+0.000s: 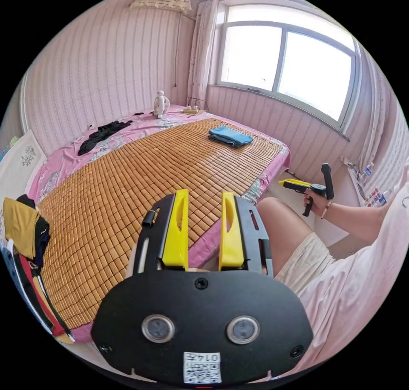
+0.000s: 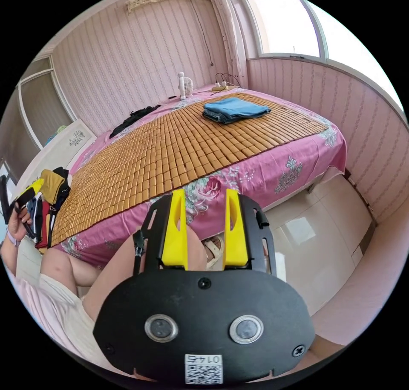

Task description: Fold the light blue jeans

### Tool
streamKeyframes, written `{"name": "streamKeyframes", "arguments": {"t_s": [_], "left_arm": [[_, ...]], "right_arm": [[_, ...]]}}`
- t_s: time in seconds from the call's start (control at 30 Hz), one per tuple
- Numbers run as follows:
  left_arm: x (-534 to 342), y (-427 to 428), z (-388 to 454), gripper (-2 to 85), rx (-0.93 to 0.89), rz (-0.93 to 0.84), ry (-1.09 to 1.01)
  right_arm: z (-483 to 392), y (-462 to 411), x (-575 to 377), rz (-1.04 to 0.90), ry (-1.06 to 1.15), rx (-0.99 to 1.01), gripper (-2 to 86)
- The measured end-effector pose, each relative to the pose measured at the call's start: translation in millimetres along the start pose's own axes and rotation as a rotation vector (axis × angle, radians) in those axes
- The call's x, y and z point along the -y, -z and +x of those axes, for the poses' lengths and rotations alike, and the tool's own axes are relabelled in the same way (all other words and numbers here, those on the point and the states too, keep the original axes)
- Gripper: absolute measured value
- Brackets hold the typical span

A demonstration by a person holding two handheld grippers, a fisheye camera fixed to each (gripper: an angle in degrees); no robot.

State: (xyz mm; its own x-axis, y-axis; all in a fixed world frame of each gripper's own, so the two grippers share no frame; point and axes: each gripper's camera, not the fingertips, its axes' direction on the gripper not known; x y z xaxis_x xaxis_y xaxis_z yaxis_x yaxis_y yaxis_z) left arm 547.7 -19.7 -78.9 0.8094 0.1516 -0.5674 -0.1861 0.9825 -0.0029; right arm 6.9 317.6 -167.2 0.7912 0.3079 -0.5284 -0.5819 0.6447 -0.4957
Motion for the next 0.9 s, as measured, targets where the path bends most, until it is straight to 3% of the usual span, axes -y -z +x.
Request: {"name": "streamKeyframes", "arguments": {"t_s": [0.1,0.27,0.47,0.67,0.9], "left_arm": [[52,-71,6,11.6,-0.076,-0.058,-0.094],[137,-194,23,10.8,-0.178,-0.111,-0.230],[224,-336,44,10.6,-0.192,-0.104,-0.304],[283,-464,60,9.2,-0.231,-0.190,-0.333],[323,-557,79,9.7,-0.250,-0.189,-0.343]], "right_arm": [[26,-13,37,0.071,-0.036,0.100,11.6],[54,-36,101,0.223,-0.193,-0.036,12.2],[96,-79,144,0.327,-0.442,0.045,13.2],[141,-118,190,0.262,-0.439,0.014,13.3],[170,-131,209,0.352,-0.429,0.060,10.1]]}}
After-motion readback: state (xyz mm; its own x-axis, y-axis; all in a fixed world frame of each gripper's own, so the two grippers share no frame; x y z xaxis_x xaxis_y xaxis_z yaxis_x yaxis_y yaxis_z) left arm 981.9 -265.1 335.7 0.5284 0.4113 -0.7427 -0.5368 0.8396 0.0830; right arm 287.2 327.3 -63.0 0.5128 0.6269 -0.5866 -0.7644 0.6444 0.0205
